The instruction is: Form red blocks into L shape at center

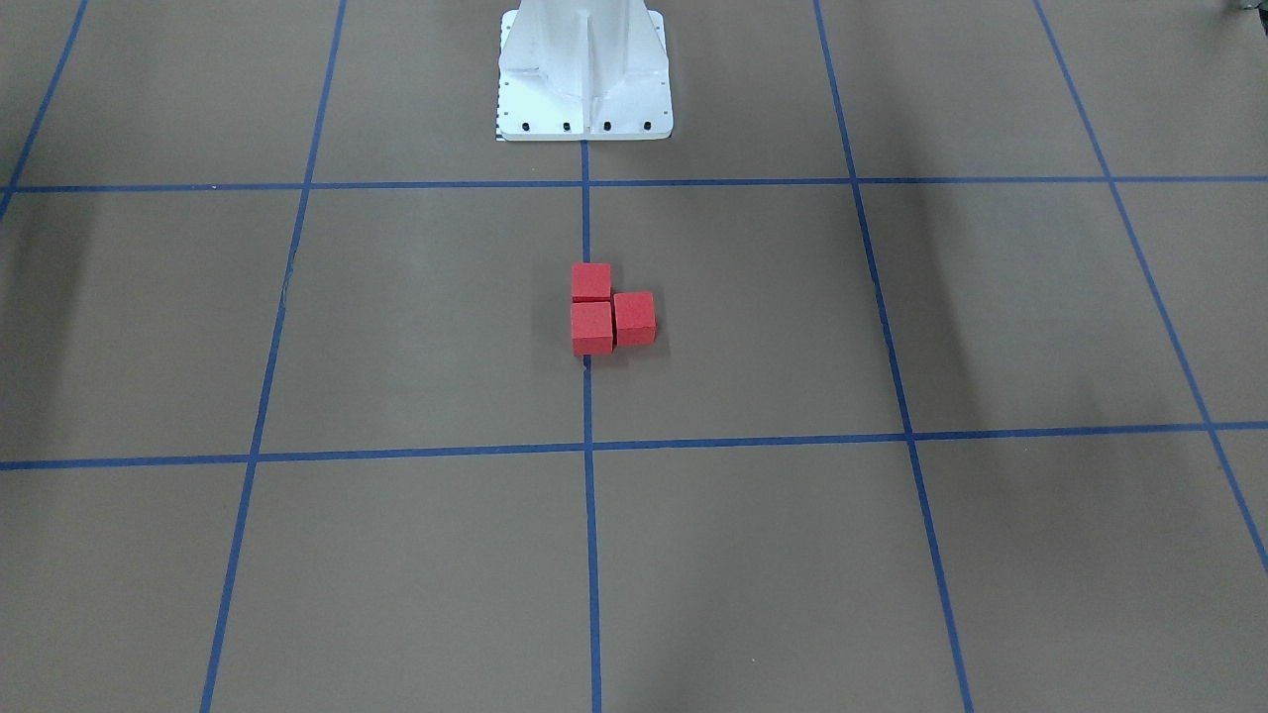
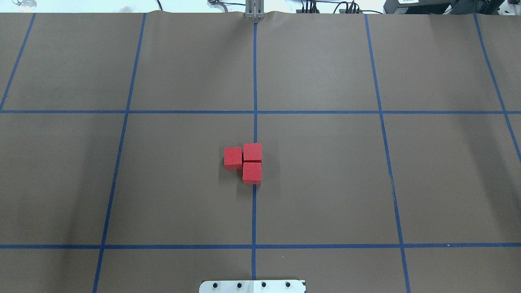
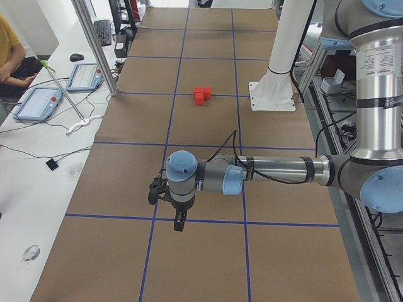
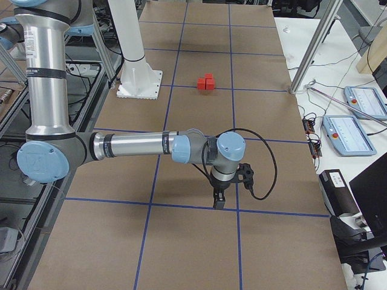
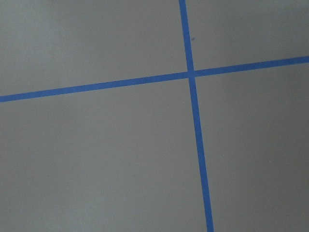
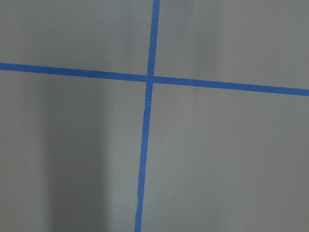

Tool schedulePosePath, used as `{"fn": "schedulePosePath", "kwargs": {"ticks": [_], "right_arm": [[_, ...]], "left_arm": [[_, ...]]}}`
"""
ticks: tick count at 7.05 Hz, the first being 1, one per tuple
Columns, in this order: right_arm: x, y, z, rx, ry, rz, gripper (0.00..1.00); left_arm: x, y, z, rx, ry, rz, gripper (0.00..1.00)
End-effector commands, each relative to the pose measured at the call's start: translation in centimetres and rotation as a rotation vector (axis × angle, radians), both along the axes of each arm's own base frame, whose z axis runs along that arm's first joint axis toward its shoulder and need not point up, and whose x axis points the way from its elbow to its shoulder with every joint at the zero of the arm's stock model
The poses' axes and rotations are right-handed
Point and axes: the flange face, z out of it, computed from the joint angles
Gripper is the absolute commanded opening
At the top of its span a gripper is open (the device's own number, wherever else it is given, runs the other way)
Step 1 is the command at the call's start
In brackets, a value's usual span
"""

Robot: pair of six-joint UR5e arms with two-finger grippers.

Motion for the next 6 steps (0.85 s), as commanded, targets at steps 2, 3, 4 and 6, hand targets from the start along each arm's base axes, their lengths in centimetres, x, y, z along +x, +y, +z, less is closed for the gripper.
{"fn": "schedulePosePath", "kwargs": {"ticks": [2, 3, 4, 6], "right_arm": [[0.00, -0.07, -0.07, 0.002, 0.000, 0.000, 0.99], [0.00, -0.08, -0.15, 0.003, 0.000, 0.000, 0.99], [-0.01, -0.43, -0.52, 0.008, 0.000, 0.003, 0.99], [0.01, -0.50, -0.50, 0.011, 0.003, 0.000, 0.99]], "left_arm": [[0.01, 0.04, -0.04, 0.000, 0.002, 0.000, 1.00], [0.01, 0.04, -0.03, -0.001, 0.002, 0.000, 1.00], [0.01, 0.04, -0.03, -0.001, 0.002, 0.000, 1.00], [0.08, 0.03, -0.04, 0.000, 0.002, 0.001, 1.00]]}}
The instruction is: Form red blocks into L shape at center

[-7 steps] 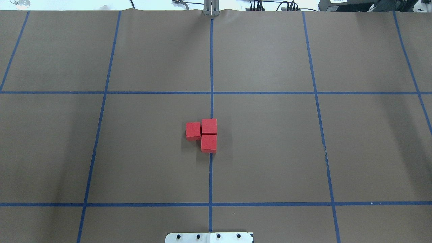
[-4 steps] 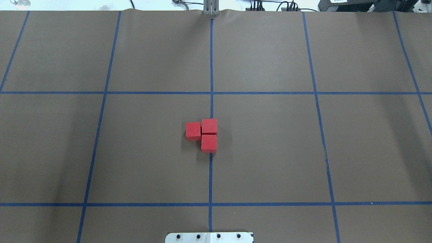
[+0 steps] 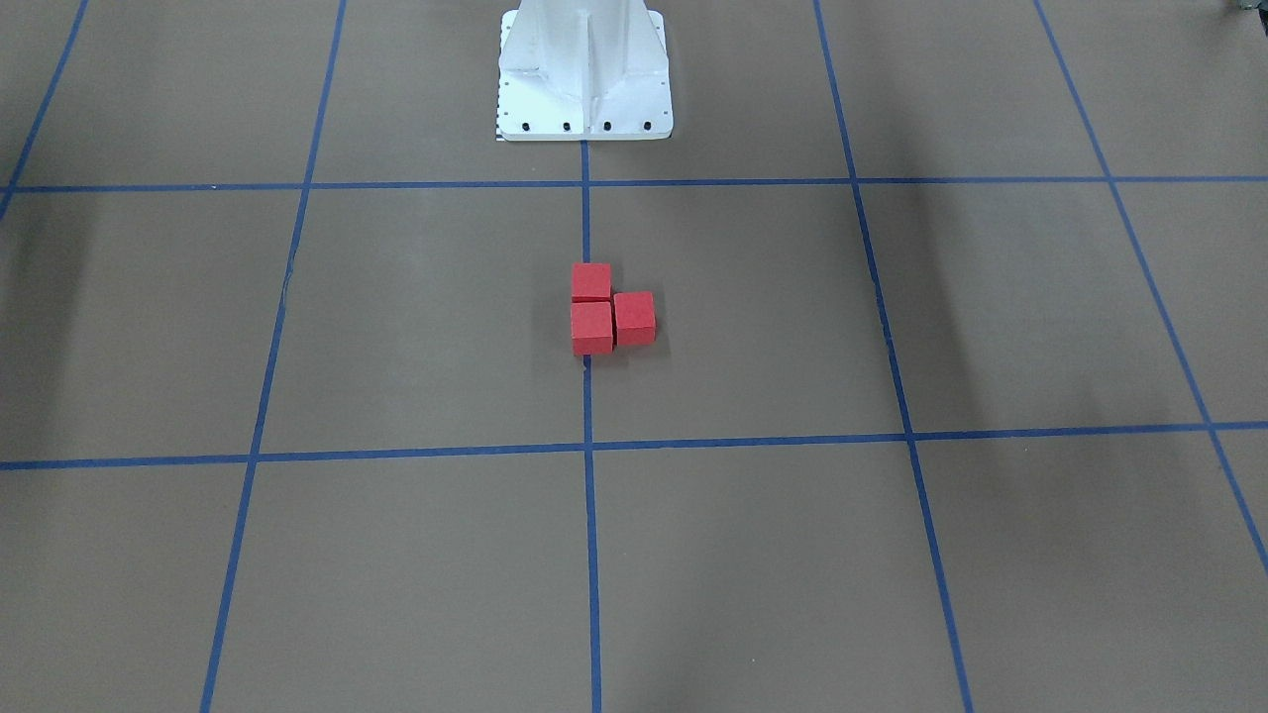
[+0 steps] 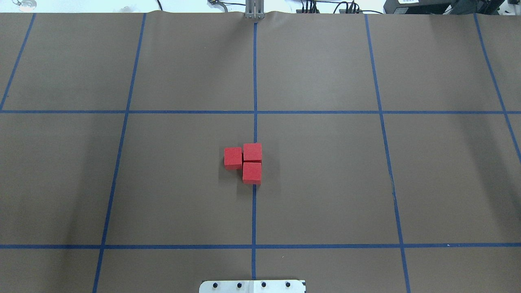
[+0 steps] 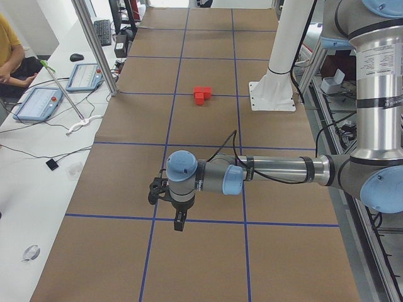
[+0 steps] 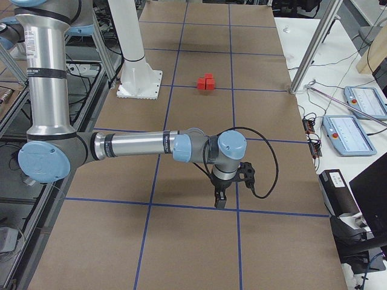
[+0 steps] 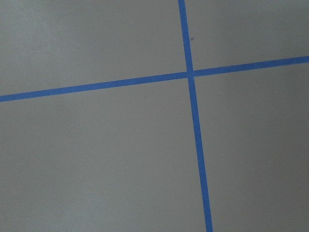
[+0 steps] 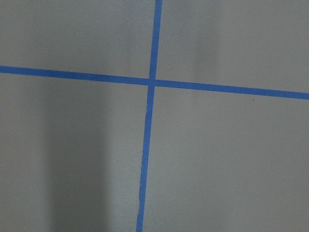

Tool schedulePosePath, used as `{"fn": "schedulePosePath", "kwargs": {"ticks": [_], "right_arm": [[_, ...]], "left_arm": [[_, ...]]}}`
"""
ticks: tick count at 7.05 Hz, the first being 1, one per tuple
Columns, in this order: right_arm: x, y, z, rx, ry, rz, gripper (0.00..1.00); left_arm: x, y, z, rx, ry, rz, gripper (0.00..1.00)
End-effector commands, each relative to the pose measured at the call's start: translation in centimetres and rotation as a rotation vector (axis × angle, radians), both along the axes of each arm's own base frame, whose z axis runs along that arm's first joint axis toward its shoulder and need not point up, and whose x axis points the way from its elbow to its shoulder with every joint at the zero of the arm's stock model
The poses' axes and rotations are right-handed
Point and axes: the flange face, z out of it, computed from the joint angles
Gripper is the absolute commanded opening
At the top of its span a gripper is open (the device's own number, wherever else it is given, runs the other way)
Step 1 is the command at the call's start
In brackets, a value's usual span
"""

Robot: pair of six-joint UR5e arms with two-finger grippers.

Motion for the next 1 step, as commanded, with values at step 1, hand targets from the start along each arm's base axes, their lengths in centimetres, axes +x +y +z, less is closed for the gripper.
{"fn": "schedulePosePath", "kwargs": {"ticks": [1], "right_arm": [[0.03, -0.01, -0.10, 0.008, 0.004, -0.005, 0.99]], "left_arm": [[-0.04, -0.01, -0.08, 0.002, 0.000, -0.001, 1.00]]}}
